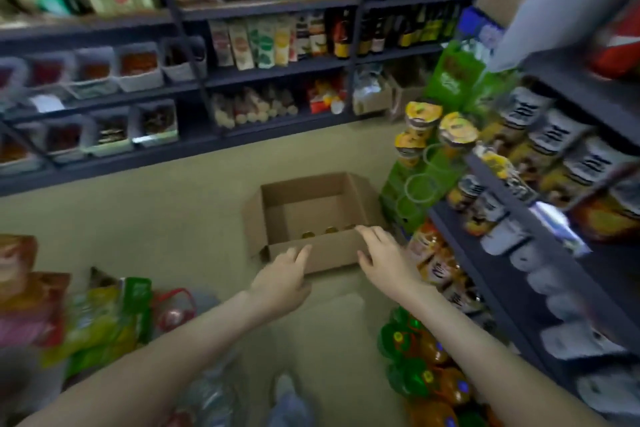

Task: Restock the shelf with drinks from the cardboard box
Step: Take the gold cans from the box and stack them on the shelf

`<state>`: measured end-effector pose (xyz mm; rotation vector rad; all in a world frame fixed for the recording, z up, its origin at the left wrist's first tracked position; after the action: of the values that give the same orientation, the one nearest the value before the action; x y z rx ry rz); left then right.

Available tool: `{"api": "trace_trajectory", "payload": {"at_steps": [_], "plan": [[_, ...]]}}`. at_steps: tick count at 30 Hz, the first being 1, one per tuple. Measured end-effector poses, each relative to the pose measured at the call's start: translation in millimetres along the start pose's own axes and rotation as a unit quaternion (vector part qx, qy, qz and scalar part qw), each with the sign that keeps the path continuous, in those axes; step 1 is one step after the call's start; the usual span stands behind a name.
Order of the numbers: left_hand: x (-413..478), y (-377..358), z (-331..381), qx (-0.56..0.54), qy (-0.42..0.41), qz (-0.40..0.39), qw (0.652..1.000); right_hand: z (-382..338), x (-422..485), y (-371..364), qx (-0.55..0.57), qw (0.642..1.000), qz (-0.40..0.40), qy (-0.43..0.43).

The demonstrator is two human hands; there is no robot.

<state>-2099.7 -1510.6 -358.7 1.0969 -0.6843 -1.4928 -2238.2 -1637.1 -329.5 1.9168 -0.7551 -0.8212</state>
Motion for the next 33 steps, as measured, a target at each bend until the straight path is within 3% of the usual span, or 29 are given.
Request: {"api": "trace_trajectory", "payload": {"at_steps": [10, 18, 23, 27, 33], "plan": [[120.1, 20.8, -121.0, -0.018, 0.061, -0.089, 0.994, 38.6, 164.0, -57.9, -0.01, 0.987, -0.11, -0.114], [270.7, -45.7, -211.8, -0.088, 0.167, -0.12, 0.975, 109.5, 329.0, -134.0, -0.053, 0.968, -0.204, -0.133], [369.0, -125.5, -295.7, -0.125, 0.228, -0.123, 0.958, 152.2, 444.9, -226.3, -0.042, 0.957, -0.245, -0.15], [433.9, -235.5, -371.3, -0.147, 0.273, -0.154, 0.938, 184.7, 518.6, -330.7, -0.013, 0.948, -0.265, -0.175], [529.9, -407.9, -457.2, -0.146, 0.238, -0.237, 0.931, 235.5, 602.4, -500.8, -0.064, 0.91, -0.359, -0.196]]}}
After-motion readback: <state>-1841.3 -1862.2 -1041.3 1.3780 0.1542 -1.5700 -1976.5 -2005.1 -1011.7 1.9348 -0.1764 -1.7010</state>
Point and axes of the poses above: each hand's wrist, its own x-axis towards the middle knuckle, its own y-axis out of the back of the hand, z = x × y, the point moved 4 cm from there along x, towards the middle knuckle, and after that the axes turned 14 degrees about -y, right-handed, at the moved point
